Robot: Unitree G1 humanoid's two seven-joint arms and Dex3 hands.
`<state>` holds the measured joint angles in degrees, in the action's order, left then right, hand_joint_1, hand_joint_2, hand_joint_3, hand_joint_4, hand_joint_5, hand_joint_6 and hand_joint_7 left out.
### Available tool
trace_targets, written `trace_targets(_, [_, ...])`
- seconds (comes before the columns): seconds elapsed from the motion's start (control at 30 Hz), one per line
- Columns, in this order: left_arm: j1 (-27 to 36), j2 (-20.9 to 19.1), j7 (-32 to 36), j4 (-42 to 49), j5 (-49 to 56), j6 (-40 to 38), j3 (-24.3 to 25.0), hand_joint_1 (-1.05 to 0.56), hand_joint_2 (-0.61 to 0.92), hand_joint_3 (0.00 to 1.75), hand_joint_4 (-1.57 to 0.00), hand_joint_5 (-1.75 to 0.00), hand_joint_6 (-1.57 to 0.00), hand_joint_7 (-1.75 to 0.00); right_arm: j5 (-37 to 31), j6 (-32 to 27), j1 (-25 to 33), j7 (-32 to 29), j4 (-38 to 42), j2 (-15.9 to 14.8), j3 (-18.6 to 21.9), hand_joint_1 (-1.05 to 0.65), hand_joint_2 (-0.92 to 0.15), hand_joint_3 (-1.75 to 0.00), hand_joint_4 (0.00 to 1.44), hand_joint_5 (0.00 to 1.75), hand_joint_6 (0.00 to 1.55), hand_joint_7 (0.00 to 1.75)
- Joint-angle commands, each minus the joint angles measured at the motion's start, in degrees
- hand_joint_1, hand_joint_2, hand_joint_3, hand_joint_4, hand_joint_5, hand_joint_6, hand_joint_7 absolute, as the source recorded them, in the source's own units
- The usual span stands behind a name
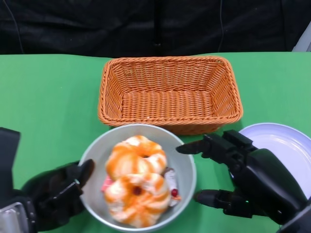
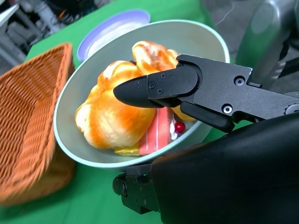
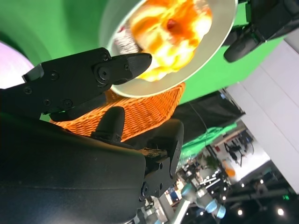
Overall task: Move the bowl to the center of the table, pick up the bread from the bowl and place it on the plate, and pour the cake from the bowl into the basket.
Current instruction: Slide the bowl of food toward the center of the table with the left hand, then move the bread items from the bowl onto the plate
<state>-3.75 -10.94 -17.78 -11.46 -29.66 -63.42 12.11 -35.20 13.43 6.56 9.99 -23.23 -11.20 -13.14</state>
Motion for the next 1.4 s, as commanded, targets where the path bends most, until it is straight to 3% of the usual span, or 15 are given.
trace_targets(0.03, [-0.5,-0.6,-0.6,-0.7,-0.3,-0.3,-2.4,-0.6,0.92,0.48,0.0,0.0,0.0,0.0,-1.0,-1.7,-1.5,0.1,1.4,-0.6,-1.0,-0.42,-0.89,-0.02,0.0,1.08,0.08,0.67])
trace_targets(0.23, [-0.7,0.6,0.1,-1.5,-1.0,-0.8,-4.1,-0.55,0.92,0.4,0.0,0.0,-0.02,-0.01,-2.4,-2.0,-3.5,-1.6,4.7,-0.4,-2.9,-0.41,-0.89,-0.01,0.0,1.02,0.11,0.62])
trace_targets(0.3, [-1.0,0.8,0.3,-2.0,-0.9,-1.5,-4.9,-0.49,0.92,0.25,0.0,0.0,-0.05,-0.01,-3.2,-2.2,-4.1,-2.5,5.9,-0.2,-3.5,-0.42,-0.89,0.0,0.02,1.0,0.14,0.58])
trace_targets(0.4, [-0.8,0.8,0.4,-3.2,-0.3,-1.3,-6.7,-0.52,0.91,0.17,0.0,0.0,-0.07,-0.02,-3.6,-2.6,-4.7,-3.2,7.3,-0.1,-4.4,-0.41,-0.88,0.0,0.02,0.99,0.16,0.55])
trace_targets(0.83, [-0.7,1.9,0.7,-4.1,0.0,-0.6,-8.9,-0.44,0.92,0.25,-0.1,-0.07,-0.1,-0.01,-6.1,-2.7,-6.1,-4.3,12.0,-1.2,-7.3,-0.4,-0.87,0.0,0.07,0.88,0.25,0.36])
trace_targets(0.97, [-0.2,1.8,1.3,-4.3,1.2,1.2,-10.0,-0.36,0.92,0.28,-0.01,-0.03,-0.09,-0.01,-11.0,-5.1,-7.7,-3.1,14.8,-2.0,-9.8,-0.52,-0.88,0.0,0.06,0.82,0.25,0.27])
trace_targets(1.23, [0.0,1.5,1.4,-4.2,0.9,1.8,-10.4,-0.35,0.9,0.32,0.0,-0.01,-0.09,0.0,-11.1,-5.9,-8.0,-3.5,14.8,-2.3,-10.5,-0.54,-0.88,0.0,0.07,0.78,0.28,0.21])
trace_targets(1.27, [0.9,-0.5,1.3,-5.7,3.5,5.0,-12.4,-0.35,0.9,0.32,0.0,-0.01,-0.09,0.0,-11.9,-4.7,-8.9,-6.1,18.2,-2.2,-11.0,-0.54,-0.88,0.0,0.07,0.78,0.28,0.21])
trace_targets(1.3, [1.8,-2.1,1.3,-7.1,5.8,7.6,-14.0,-0.41,0.91,0.31,-0.09,-0.06,-0.14,-0.02,-12.2,-3.1,-9.5,-9.2,21.3,-2.0,-11.2,-0.29,-0.88,-0.01,0.38,0.84,0.54,0.26])
trace_targets(1.37, [3.2,-4.1,1.3,-9.0,9.0,11.5,-16.0,-0.44,0.92,0.3,-0.14,-0.1,-0.17,-0.03,-11.1,1.1,-10.4,-15.4,25.9,-1.7,-11.0,-0.13,-0.88,-0.02,0.63,0.86,0.77,0.24])
trace_targets(1.4, [3.7,-4.4,1.4,-9.5,9.8,12.5,-16.3,-0.45,0.92,0.32,-0.17,-0.11,-0.17,-0.03,-10.1,3.8,-10.7,-18.5,27.4,-1.7,-10.7,-0.08,-0.89,-0.04,0.83,1.1,0.99,0.32])
